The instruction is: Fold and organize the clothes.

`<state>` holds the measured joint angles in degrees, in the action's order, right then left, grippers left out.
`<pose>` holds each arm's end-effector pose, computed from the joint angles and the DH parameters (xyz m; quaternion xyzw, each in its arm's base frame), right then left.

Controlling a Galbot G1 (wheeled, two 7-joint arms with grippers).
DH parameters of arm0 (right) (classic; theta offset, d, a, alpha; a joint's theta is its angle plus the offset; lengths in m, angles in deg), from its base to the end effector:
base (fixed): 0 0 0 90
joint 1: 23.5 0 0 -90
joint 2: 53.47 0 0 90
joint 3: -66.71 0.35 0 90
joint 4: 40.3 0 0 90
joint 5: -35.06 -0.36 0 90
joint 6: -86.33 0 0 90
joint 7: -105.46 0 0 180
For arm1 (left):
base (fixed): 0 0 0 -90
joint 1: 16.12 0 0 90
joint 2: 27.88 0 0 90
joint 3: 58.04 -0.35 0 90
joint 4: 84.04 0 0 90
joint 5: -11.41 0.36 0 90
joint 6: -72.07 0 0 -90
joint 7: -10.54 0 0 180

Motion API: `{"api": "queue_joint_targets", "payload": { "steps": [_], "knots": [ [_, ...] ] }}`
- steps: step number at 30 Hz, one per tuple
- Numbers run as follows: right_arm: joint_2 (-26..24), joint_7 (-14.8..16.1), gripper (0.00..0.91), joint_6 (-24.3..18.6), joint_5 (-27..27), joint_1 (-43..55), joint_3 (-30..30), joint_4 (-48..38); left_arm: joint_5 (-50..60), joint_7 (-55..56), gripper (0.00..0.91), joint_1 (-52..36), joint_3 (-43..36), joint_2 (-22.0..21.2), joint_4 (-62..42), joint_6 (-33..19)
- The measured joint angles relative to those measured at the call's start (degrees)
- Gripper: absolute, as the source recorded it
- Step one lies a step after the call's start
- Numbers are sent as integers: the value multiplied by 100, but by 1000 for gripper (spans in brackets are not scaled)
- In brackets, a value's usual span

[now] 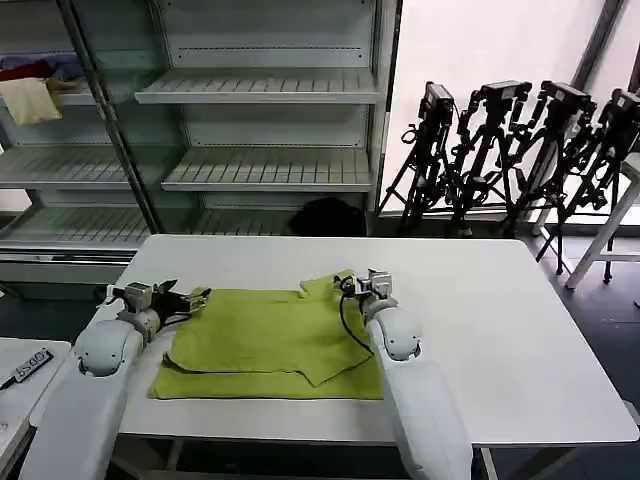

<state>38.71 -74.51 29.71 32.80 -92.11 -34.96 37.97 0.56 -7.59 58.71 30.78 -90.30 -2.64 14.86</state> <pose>0.4747 0.0873 -0.2653 0.1028 -0.9732 0.0216 0.2045 0.4380 0.1805 -0.2556 -0.0797 -0.9629 -0.0902 0.2416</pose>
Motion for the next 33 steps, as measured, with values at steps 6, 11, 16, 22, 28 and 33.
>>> {"api": "queue_joint_targets", "payload": {
  "steps": [6,11,16,22,28,33],
  "knots": [
    [0,6,907,-2,69,51,-10,-118,4,-64,907,-58,-15,28,-162,9],
    [0,19,725,-2,136,74,-38,-187,6,-80,725,-79,-29,10,-250,10],
    [0,56,91,-2,230,61,-40,-222,-5,-108,121,-78,-21,-17,-290,2],
    [1,94,0,-12,288,-8,-65,-182,-42,-151,10,-54,-10,-25,-298,0],
    [1,132,0,-11,340,-57,-88,-116,-46,-205,10,-24,-5,-26,-284,0],
    [1,166,0,-5,360,-96,-99,-51,-45,-251,10,-9,-5,-40,-273,3]
  ]
}}
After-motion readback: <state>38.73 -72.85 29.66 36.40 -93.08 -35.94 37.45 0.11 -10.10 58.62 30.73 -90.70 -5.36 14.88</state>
